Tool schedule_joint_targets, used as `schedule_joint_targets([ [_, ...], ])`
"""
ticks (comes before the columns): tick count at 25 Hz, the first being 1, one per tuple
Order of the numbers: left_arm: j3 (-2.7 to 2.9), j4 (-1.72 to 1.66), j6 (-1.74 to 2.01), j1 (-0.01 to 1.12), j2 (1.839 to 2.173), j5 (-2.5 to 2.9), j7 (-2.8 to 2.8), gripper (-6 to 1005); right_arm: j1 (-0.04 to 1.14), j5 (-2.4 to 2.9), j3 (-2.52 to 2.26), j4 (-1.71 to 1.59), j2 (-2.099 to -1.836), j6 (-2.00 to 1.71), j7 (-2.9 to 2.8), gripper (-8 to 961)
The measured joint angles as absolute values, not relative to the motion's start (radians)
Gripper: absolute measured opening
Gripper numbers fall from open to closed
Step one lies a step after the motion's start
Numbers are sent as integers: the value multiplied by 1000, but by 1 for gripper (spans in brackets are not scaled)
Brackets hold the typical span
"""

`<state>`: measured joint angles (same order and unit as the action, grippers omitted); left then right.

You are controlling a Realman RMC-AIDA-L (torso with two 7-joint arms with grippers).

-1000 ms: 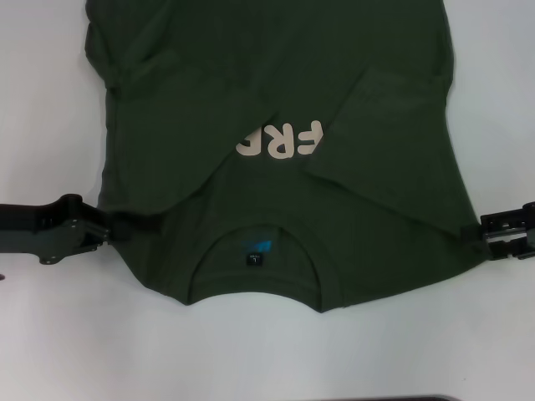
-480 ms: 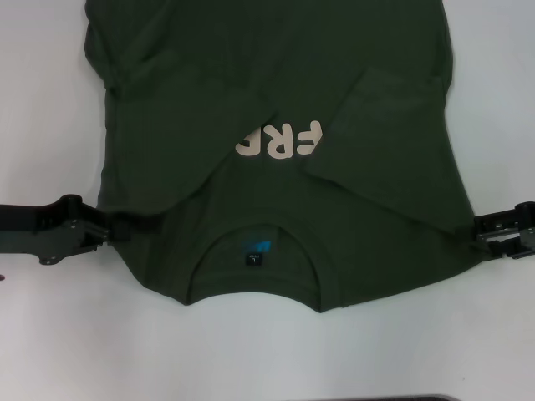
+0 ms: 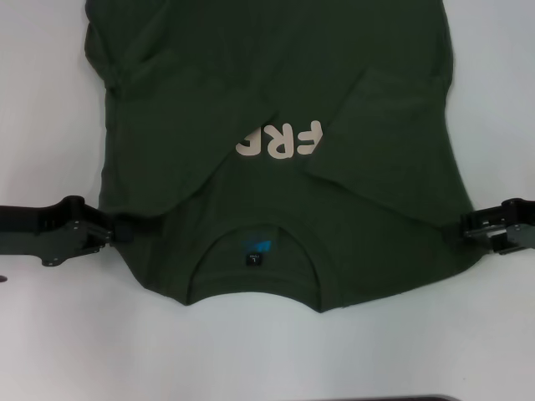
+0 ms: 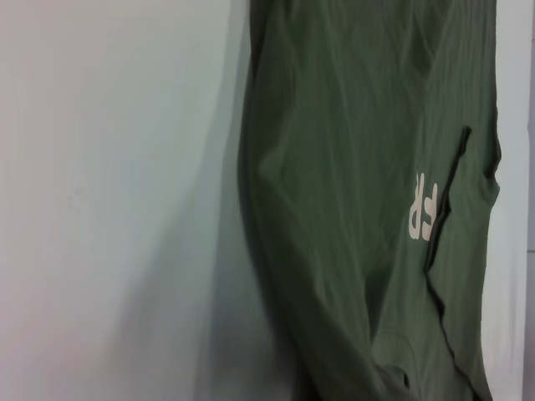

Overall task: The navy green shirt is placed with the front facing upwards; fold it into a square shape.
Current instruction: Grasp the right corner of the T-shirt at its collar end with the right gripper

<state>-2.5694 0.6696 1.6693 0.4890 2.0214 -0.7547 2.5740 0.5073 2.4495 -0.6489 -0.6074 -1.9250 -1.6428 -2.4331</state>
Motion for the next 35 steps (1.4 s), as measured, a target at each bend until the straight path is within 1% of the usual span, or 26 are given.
schedule_joint_targets([
  [17, -2569, 667, 1669, 489, 2023, -755, 2572, 21, 508, 2451, -620, -608, -1925, -1642, -2428, 828],
  [20, -2569, 667, 1670, 489, 2025, -755, 2572, 21, 509, 2464, -642, -601, -1931, -1620, -2428, 825],
  [25, -2569, 667, 1673, 493, 2025, -755, 2572, 21, 514, 2484, -648, -605, -1938, -1609, -2427, 648],
  [28, -2569, 667, 1677, 495, 2025, -755, 2572, 21, 513, 2490, -645, -604, -1937, -1611, -2427, 419],
  [35, -2569, 667, 1679, 494, 2025, -755, 2574, 21, 512, 2488, -643, -605, -1930, -1618, -2428, 264],
])
